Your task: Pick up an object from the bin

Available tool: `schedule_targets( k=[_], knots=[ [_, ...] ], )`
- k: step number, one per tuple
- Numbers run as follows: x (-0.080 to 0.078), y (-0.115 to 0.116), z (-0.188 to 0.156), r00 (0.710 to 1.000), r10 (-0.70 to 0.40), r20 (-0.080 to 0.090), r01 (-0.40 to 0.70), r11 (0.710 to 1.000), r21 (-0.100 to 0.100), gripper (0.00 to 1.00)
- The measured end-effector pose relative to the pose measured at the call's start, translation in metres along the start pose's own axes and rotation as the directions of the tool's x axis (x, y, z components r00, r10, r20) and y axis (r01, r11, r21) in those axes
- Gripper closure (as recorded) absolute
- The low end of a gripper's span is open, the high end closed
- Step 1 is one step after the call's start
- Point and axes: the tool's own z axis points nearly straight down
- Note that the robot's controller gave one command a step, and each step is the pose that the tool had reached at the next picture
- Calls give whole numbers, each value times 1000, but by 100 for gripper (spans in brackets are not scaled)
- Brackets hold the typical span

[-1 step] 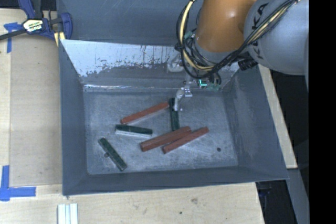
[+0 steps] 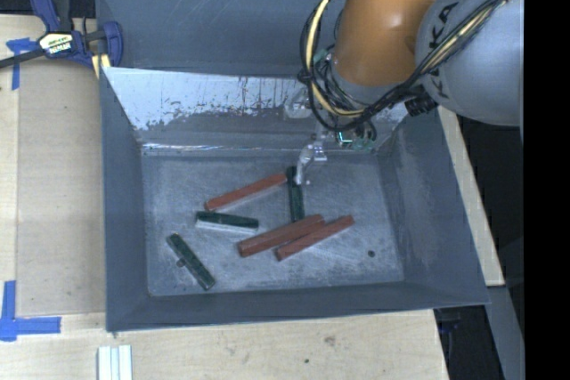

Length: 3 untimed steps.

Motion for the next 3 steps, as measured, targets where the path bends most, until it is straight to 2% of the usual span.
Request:
schedule_targets(
  k=[1, 2, 3],
  knots=[
    [2, 21, 97, 998, -55, 22, 55, 999, -1, 100],
    [2, 21, 97, 998, -54, 22, 54, 999, -1, 100],
    [17, 40, -45, 996, -89, 3, 89, 996, 0, 100]
  ],
)
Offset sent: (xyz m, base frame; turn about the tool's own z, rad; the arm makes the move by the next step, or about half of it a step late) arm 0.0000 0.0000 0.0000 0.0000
